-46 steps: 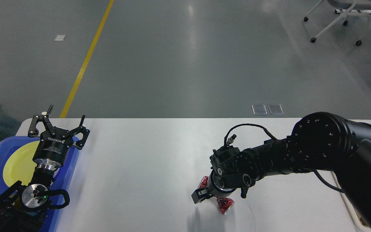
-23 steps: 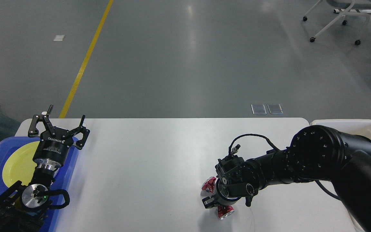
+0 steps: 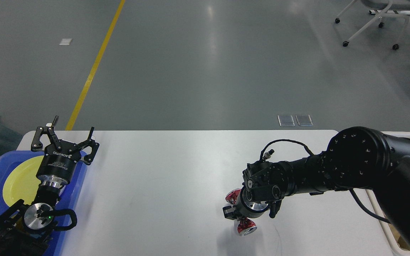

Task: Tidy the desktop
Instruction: 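Lower the right gripper and grasp the red wrapper, then carry the red wrapper to the white bin and drop it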

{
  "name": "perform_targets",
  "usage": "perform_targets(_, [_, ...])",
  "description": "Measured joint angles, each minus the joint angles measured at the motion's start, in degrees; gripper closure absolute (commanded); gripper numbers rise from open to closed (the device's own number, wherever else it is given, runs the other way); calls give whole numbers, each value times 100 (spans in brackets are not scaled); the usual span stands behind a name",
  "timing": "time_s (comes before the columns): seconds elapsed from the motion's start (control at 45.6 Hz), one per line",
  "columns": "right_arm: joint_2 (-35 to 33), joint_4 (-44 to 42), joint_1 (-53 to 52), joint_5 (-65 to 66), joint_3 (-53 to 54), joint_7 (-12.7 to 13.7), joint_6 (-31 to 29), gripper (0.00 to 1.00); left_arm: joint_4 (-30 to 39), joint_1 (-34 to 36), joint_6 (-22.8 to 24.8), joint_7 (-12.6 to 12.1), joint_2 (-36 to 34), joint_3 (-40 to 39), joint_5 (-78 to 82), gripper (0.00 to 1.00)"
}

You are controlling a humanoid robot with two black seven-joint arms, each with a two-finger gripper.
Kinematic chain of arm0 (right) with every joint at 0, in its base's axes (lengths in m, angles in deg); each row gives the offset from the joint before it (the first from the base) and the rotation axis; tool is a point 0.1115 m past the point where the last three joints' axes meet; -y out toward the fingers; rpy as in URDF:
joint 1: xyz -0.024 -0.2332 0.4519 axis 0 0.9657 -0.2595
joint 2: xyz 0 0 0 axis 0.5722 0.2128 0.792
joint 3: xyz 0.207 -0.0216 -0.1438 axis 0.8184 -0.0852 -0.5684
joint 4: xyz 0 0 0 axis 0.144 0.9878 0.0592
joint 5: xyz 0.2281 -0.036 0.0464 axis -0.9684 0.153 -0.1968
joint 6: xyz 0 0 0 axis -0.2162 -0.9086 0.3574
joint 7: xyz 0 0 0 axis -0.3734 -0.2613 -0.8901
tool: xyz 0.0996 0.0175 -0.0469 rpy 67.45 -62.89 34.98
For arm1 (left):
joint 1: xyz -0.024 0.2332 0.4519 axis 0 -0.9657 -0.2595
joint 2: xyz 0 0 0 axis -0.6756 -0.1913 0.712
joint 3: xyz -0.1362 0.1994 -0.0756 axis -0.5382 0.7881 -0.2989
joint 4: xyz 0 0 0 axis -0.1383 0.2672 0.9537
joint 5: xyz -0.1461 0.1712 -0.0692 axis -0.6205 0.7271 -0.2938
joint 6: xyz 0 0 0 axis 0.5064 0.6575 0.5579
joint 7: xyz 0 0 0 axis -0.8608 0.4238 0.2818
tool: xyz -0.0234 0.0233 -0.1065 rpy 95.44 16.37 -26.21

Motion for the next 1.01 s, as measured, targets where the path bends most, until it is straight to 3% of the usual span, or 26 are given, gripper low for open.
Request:
perform_targets(0.154, [-266,553,-761,-663,2,-10,-168,100,1,0,0,0,0,0,0,4])
perform_targets(0.395, [-941,1685,-2461,-1162,-70,4,-1069,100,2,0,0,0,0,0,3,4])
perform_targets(0.746, [-1796,2630,-5248,-1887,-1001,35,-2976,100,-2,0,0,0,0,0,1,4])
perform_targets(1.009, [-2223,3464,-6679,-2387,-1571,31,-3157,100,-2,0,0,0,0,0,2,4])
